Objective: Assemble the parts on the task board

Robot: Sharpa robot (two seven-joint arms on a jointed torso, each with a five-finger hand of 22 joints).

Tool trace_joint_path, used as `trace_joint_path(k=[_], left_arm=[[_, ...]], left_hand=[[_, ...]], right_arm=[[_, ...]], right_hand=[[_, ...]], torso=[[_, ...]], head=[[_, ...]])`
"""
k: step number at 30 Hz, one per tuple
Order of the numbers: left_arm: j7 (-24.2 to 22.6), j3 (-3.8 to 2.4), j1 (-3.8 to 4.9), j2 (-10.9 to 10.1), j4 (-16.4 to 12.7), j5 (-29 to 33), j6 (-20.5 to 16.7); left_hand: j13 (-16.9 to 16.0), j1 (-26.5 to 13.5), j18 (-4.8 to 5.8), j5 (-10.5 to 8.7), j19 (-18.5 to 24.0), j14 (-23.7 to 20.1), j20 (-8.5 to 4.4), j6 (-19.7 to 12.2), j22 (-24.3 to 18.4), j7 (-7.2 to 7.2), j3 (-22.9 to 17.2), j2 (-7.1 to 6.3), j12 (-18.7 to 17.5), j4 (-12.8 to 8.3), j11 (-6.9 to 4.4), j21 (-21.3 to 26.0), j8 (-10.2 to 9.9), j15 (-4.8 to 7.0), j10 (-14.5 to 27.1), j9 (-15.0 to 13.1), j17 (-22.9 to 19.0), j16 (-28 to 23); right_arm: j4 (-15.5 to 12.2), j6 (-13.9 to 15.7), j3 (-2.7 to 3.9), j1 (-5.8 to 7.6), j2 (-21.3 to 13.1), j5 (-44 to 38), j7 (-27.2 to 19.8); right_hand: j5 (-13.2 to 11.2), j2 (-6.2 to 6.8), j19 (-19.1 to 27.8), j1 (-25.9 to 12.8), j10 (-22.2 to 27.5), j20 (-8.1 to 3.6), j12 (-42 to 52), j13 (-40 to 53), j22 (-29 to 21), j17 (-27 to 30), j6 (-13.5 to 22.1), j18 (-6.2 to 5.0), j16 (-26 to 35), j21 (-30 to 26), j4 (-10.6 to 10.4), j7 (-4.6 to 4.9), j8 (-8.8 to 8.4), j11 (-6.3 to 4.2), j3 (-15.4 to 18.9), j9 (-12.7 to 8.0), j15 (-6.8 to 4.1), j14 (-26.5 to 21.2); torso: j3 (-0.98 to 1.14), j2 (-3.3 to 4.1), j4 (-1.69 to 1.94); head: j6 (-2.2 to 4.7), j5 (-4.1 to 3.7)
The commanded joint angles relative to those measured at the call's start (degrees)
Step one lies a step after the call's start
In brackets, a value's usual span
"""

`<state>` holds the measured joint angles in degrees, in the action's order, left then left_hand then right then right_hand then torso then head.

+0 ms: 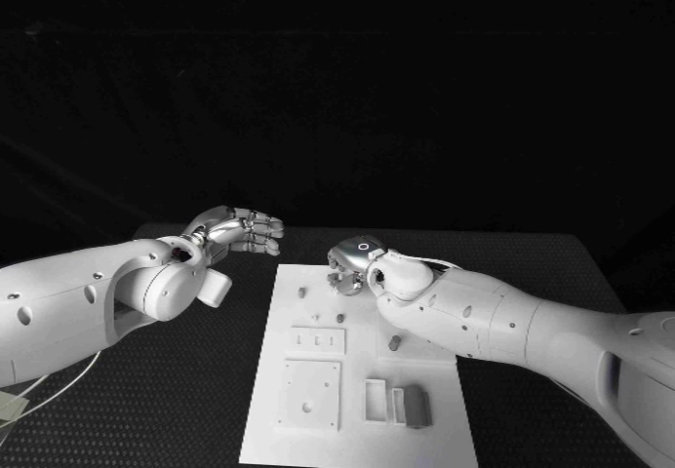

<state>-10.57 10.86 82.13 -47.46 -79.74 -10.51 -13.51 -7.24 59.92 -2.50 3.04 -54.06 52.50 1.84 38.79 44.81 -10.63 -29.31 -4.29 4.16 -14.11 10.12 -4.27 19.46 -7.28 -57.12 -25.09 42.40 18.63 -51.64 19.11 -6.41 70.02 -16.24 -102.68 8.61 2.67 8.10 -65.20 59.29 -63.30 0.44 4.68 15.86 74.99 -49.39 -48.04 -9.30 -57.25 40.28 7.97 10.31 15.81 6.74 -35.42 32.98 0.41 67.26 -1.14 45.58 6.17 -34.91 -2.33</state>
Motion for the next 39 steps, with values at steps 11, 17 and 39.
trace_joint_path(k=[11, 17, 39], left_arm=[[-0.5, -0.06, 0.11, 0.2, -0.1, 0.2, 0.0], [-0.5, -0.06, 0.11, 0.3, -0.1, 0.2, 0.0], [-0.4, -0.06, 0.16, 0.3, -0.1, 0.2, 0.0]], left_hand=[[0.1, 0.1, -0.41, -0.22, 0.3, -0.1, 0.02, -0.4, 0.1, -1.28, 0.1, -0.48, -0.2, 0.4, 0.04, 0.2, -0.1, -0.32, 0.5, -0.1, 0.1, -0.4], [0.1, 0.1, -0.42, -0.22, 0.3, -0.1, 0.02, -0.4, 0.1, -1.27, 0.1, -0.48, -0.2, 0.4, 0.04, 0.2, -0.1, -0.32, 0.5, -0.1, 0.1, -0.4], [0.1, 0.1, -0.43, -0.22, 0.3, -0.1, 0.02, -0.4, 0.1, -1.25, 0.1, -0.49, -0.2, 0.4, 0.03, 0.3, -0.1, -0.32, 0.5, -0.1, 0.2, -0.5]], right_arm=[[1.1, -3.0, -0.01, -0.06, 0.7, -0.2, -1.0], [1.4, -3.0, -0.01, -0.1, 1.0, -0.2, -1.0], [2.2, -2.1, -0.01, -0.12, 1.7, 0.6, -0.8]], right_hand=[[0.0, -2.03, 0.3, 1.7, -2.0, 0.24, 1.1, 1.2, 1.2, 0.0, -1.6, -5.7, -0.8, 0.6, 4.4, -0.62, 0.96, -0.63, 1.3, 0.2, -0.73, 0.1], [0.0, -1.65, 0.3, 1.6, -2.1, 0.23, 1.1, 1.4, 1.1, 0.1, -1.8, -5.7, -0.9, 0.7, 4.8, -0.66, 0.96, -0.69, 1.6, 0.2, -0.79, 0.1], [0.0, 1.34, 0.2, -0.4, -1.7, 0.22, 0.6, 2.1, 0.9, 0.5, -1.2, -5.7, -0.9, 0.6, 2.8, -0.35, 0.37, -0.63, 1.5, -0.2, -0.75, 0.0]], torso=[[0.03, -0.05, -0.1], [0.04, -0.03, -0.09], [0.06, 0.02, -0.1]], head=[[-0.2, 0.23], [-0.2, 0.26], [-0.35, 0.24]])
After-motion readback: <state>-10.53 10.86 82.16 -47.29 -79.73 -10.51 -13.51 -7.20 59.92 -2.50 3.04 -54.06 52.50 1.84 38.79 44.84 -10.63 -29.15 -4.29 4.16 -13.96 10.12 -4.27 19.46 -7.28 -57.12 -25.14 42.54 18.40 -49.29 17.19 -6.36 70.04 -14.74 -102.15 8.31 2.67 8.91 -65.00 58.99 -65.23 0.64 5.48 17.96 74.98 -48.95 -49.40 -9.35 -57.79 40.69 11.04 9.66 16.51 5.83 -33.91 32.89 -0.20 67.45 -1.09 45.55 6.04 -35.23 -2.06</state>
